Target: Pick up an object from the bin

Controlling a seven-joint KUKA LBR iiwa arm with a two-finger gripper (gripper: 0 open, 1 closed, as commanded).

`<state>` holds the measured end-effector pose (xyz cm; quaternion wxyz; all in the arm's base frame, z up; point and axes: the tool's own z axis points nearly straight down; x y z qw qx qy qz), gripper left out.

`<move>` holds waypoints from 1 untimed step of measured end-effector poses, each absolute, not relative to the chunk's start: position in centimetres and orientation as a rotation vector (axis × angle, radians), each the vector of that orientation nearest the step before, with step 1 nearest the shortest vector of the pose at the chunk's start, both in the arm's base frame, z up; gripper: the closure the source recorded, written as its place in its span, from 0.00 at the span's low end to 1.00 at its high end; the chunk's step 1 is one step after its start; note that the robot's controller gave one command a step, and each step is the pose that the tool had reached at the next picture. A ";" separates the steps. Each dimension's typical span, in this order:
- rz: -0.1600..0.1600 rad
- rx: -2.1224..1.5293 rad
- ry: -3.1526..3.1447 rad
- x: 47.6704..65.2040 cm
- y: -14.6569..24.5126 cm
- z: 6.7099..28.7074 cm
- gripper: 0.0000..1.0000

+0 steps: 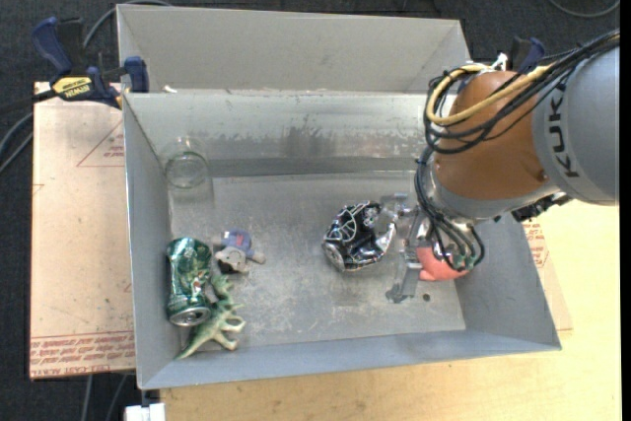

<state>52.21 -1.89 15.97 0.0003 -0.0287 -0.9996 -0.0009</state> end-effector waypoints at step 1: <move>-0.001 0.238 -3.137 58.6 -1.0 13.8 0.00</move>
Offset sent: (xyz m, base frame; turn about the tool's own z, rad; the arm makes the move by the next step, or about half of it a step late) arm 0.0620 0.0282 -0.0598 -0.4851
